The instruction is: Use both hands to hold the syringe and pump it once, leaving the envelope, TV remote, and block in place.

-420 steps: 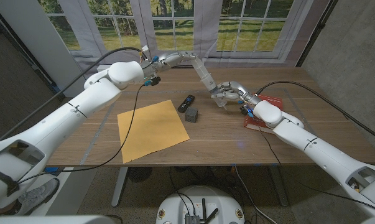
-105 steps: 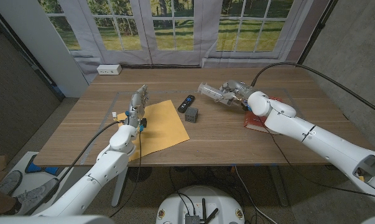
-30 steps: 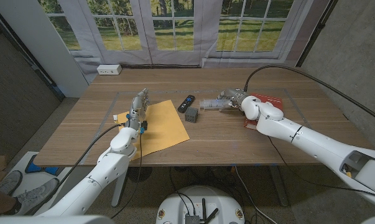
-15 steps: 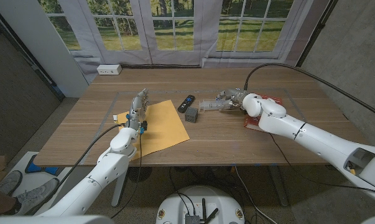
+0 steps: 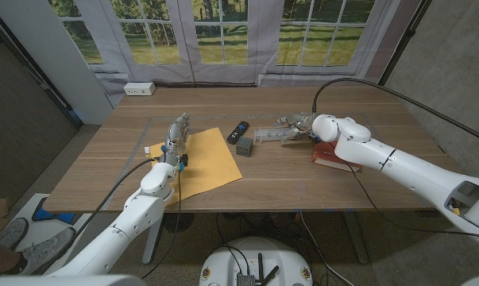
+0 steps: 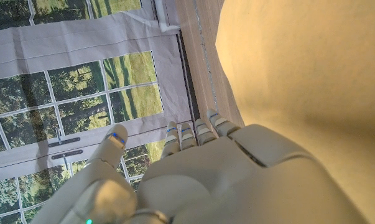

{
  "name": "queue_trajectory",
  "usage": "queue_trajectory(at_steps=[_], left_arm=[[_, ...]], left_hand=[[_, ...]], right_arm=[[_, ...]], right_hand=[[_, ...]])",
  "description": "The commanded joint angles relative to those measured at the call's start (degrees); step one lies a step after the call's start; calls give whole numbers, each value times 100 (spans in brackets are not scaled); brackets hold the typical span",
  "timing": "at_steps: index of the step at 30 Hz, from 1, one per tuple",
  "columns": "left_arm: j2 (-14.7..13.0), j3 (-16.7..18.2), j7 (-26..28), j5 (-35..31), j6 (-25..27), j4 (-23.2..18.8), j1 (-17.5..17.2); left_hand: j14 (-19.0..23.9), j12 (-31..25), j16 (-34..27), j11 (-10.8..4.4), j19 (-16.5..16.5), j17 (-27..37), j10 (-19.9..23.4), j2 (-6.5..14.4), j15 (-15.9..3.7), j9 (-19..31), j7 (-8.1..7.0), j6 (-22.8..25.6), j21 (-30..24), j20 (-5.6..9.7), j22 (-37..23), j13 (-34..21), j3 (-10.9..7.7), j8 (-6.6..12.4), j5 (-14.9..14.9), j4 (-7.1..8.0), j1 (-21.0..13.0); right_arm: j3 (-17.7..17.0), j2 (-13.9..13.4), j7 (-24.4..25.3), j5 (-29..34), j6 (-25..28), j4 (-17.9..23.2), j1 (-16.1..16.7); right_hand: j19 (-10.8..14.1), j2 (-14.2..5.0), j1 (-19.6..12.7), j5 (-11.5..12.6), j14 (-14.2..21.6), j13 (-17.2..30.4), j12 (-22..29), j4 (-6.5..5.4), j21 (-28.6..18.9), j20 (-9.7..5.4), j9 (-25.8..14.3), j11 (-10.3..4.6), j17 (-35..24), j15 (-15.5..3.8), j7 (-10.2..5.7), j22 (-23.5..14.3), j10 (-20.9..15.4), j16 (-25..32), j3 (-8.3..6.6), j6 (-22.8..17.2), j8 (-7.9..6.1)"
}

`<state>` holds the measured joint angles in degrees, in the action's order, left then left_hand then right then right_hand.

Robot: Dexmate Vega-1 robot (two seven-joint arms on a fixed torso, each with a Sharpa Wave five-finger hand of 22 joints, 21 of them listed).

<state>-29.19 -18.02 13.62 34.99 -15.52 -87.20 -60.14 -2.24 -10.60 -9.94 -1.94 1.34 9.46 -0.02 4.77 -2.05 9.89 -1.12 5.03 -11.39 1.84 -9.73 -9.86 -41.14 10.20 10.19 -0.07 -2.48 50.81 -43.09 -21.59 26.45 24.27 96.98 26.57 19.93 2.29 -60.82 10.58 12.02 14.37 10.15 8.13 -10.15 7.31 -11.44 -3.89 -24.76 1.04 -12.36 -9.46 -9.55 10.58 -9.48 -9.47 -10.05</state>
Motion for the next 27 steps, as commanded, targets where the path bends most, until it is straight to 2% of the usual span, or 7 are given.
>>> queue_trajectory(at_steps=[1,6,12,18,22,27], left_arm=[[-3,-15,-50,2,-20,63,60],[-2,-9,-52,2,-31,78,67],[0,-9,-47,2,-30,88,70],[0,-7,-54,6,-41,93,62],[0,-5,-63,6,-57,104,64],[-3,-11,-99,-1,-76,142,90]], left_hand=[[13,-38,-39,-7,27,32,-2,491,-96,11,8,35,9,78,-14,-19,-18,23,30,25,57],[18,-36,-38,-4,31,30,-4,488,-94,11,10,41,10,78,-14,-20,-23,25,31,34,57],[21,-35,-35,-4,30,28,-5,485,-94,11,7,41,12,79,-14,-20,-31,24,32,41,55],[21,-36,-32,-2,32,27,-1,482,-91,11,4,42,14,77,-14,-20,-38,23,32,50,55],[21,-37,-30,-8,31,25,1,482,-94,11,9,42,15,78,-14,-20,-43,22,33,56,53],[23,-35,-28,-1,31,24,-1,478,-98,11,4,48,17,77,-14,-20,-49,24,33,61,53]], right_arm=[[15,-70,-731,-129,-81,-13,-204],[28,-66,-932,-202,-134,-68,-287],[6,-60,-990,-276,-215,-119,-323],[-105,-104,-845,-359,-284,-80,-258],[-196,-152,-709,-409,-301,-2,-175],[-484,-239,-296,-663,-432,113,86]], right_hand=[[-182,21,252,42,-378,-48,13,-55,0,96,5,38,103,210,3,-14,296,-36,50,414,13],[-422,46,430,63,-746,-122,15,-70,5,249,36,165,245,423,9,-14,684,-21,58,983,29],[-589,45,520,70,-1168,-185,-4,-56,-1,304,54,230,385,614,50,-14,1082,-55,43,1315,-3],[-732,25,599,67,-1481,-234,0,-58,1,339,65,250,495,694,65,-14,1350,-53,26,1597,4],[-773,13,622,64,-1533,-245,8,-63,4,330,67,247,520,699,80,-14,1388,-46,22,1644,2],[-794,-8,690,56,-1537,-257,32,-91,-3,282,69,243,544,669,86,-14,1386,-17,27,1671,-11]])
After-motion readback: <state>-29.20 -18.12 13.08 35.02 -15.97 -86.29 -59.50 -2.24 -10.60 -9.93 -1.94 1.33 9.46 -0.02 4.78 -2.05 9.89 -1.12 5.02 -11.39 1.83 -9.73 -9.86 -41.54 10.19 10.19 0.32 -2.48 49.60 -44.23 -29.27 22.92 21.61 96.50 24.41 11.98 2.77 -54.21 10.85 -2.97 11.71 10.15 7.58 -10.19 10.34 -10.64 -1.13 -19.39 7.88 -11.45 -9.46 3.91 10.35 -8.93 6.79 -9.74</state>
